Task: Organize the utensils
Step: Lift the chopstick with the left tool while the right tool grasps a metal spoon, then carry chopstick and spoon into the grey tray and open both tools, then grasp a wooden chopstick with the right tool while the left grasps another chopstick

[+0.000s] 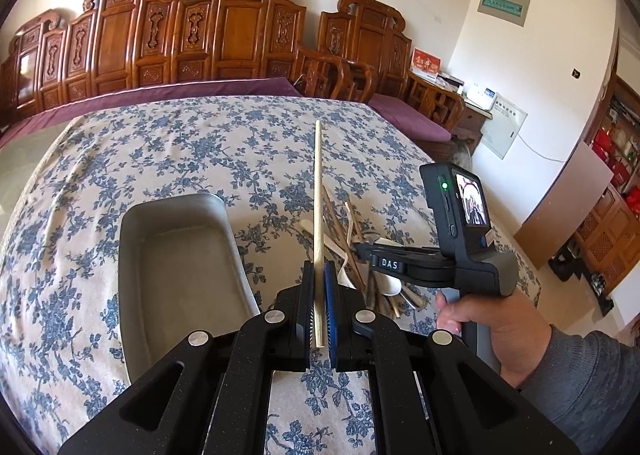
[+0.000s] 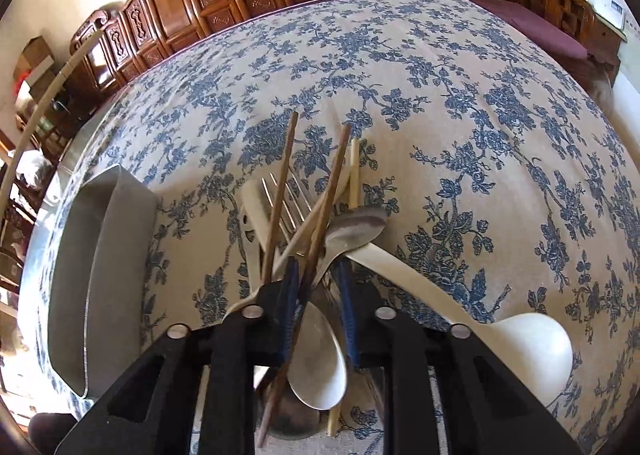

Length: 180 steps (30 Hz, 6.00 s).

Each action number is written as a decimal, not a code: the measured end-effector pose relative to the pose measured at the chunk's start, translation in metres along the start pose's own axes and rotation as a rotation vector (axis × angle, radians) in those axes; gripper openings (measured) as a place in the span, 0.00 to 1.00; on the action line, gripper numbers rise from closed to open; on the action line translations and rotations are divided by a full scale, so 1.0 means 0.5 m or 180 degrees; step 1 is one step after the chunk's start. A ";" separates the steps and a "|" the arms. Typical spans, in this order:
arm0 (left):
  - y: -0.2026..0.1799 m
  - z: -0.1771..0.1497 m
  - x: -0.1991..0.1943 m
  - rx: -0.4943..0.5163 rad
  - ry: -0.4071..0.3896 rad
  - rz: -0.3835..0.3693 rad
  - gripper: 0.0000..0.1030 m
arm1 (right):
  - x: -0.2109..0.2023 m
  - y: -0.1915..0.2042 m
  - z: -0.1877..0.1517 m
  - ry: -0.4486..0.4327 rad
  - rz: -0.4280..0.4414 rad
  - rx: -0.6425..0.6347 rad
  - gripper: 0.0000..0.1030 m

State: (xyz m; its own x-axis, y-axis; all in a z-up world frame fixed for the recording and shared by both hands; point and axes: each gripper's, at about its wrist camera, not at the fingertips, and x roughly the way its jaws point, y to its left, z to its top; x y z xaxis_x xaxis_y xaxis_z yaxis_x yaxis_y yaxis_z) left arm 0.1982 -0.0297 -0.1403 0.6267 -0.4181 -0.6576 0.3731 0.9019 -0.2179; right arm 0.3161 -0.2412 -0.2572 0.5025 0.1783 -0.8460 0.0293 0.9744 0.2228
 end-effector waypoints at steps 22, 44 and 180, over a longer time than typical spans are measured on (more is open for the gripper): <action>-0.011 -0.002 0.010 0.0078 0.0034 0.0034 0.04 | -0.019 -0.020 0.004 -0.0020 0.0207 0.0002 0.06; 0.024 0.000 -0.040 0.0056 -0.0067 0.0253 0.04 | -0.128 0.050 0.020 -0.0412 0.0443 -0.0431 0.03; -0.173 0.006 0.229 0.0548 0.0675 0.0488 0.27 | -0.246 -0.196 -0.073 -0.0455 0.0240 -0.0650 0.06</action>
State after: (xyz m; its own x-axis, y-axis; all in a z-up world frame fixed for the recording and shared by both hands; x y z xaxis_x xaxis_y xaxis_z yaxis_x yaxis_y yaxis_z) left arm 0.2397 -0.1558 -0.1945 0.5347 -0.2304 -0.8130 0.4071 0.9133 0.0089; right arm 0.2198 -0.3538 -0.1929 0.6142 0.2446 -0.7503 -0.1807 0.9691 0.1679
